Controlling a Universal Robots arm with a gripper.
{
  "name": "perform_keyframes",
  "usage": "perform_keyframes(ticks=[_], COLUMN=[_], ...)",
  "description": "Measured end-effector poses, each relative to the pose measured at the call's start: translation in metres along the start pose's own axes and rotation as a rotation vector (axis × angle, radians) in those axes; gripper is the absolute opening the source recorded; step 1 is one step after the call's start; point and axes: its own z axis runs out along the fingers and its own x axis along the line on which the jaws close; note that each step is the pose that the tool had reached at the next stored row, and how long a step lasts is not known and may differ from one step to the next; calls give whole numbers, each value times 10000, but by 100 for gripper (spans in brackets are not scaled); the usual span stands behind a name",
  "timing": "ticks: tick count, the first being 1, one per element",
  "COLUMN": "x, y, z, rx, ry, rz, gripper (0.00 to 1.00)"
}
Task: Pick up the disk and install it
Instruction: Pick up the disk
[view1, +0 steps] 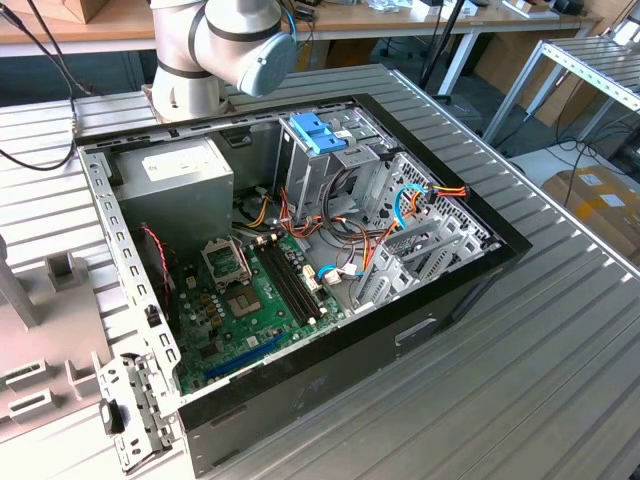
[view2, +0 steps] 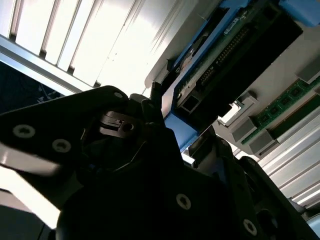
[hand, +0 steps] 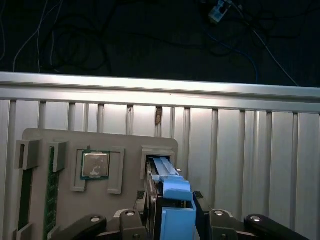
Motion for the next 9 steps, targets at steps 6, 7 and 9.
perform_keyframes(ticks=[6,7,9], x=[0,0,0], y=[0,0,0], z=[0,0,0], rx=[0,0,0], ry=[-1,0,0], rz=[-5,-6,-11], gripper=[38,38,38])
